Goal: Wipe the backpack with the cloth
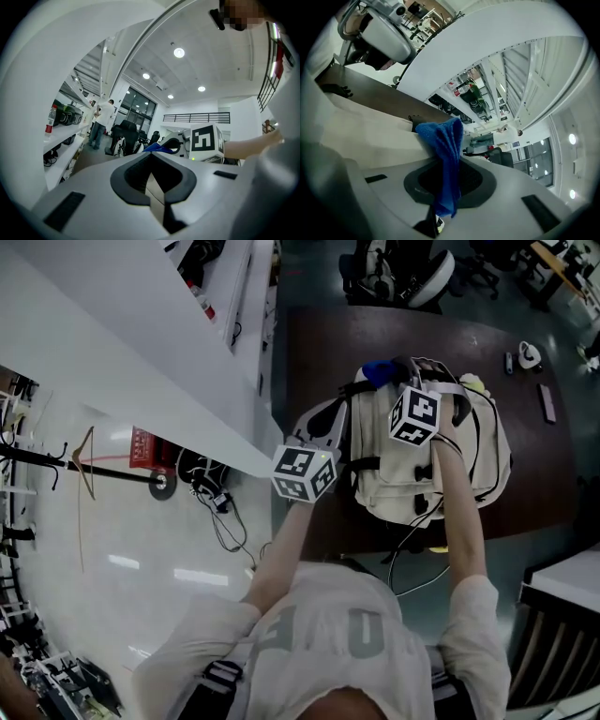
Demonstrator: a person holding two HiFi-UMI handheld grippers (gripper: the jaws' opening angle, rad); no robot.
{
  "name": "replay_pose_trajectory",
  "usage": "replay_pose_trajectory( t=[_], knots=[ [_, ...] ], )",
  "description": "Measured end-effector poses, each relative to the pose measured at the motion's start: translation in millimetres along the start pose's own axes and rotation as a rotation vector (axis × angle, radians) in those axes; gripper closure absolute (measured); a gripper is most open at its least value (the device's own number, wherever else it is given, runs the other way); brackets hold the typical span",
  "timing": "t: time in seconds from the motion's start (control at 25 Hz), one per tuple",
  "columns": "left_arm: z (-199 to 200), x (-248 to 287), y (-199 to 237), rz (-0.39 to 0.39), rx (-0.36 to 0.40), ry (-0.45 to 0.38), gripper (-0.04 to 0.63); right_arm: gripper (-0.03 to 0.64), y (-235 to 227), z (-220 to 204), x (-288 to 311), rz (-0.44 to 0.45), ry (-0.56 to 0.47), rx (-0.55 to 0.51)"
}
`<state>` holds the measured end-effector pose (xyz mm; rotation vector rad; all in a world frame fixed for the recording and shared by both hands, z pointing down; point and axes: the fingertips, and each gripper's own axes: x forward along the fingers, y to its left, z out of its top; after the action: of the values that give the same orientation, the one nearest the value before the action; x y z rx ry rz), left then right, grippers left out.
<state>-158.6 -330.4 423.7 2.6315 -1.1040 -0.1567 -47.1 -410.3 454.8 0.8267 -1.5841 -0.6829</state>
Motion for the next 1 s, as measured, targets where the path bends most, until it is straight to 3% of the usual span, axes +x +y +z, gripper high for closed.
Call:
replay_pose_trajectory(
  t=[0.6,1.0],
  knots=[
    [4,-2,-26,0.033,0.064,0.003,0.591,0.569,20,8,-24,0.081,-0.038,-0.043],
    [-17,-68,-56,0.013,0.041,-0.009,0.591,0.569,86,29,-75,0.138,0.008,-0.061]
  ],
)
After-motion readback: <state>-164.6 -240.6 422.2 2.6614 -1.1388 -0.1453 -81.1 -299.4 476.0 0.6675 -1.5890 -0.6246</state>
